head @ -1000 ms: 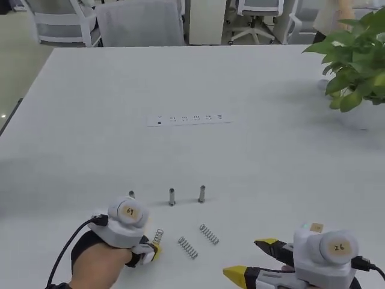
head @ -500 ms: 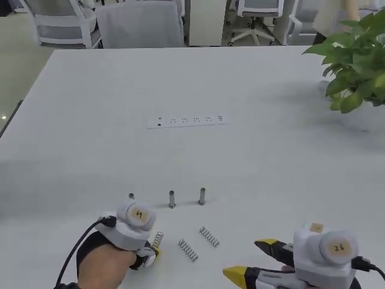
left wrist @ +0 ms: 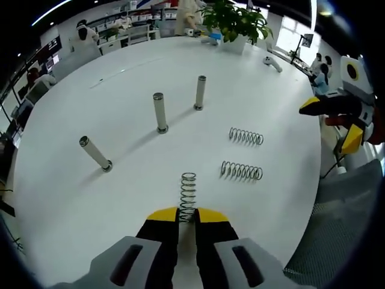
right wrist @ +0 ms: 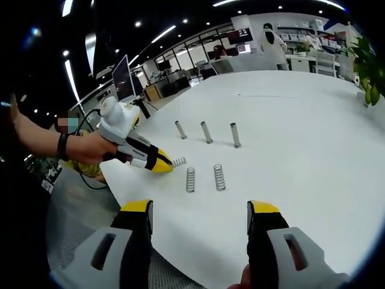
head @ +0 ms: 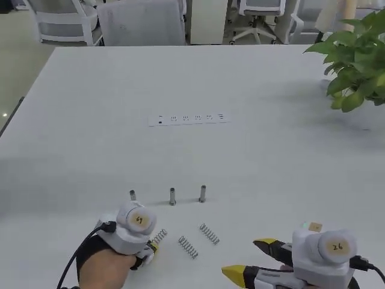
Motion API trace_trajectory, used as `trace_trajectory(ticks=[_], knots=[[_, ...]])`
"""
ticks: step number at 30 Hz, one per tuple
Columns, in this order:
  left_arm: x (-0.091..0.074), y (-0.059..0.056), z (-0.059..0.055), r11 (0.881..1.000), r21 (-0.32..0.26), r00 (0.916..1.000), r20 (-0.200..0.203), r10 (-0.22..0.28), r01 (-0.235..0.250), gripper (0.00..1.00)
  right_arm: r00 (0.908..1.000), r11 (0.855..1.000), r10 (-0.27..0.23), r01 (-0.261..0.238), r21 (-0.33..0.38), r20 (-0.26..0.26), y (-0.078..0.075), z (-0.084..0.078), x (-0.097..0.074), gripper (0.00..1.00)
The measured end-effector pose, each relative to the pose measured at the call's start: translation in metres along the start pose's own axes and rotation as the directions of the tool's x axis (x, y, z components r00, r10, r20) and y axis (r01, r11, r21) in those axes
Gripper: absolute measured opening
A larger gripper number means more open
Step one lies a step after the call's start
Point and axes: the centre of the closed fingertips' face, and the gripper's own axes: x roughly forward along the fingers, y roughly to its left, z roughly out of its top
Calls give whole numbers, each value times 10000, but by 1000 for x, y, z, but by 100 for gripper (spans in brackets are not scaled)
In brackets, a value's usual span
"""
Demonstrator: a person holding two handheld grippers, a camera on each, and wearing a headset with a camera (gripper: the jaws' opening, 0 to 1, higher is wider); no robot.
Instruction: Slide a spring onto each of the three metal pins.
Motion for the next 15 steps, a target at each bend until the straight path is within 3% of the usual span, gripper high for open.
trace_trajectory(ticks=[15], knots=[[-6, -1, -7, 9996, 221, 9998, -43, -197, 198, 1, 10000, 10000, 53, -53, -26, -40, 1, -1, 0, 61]])
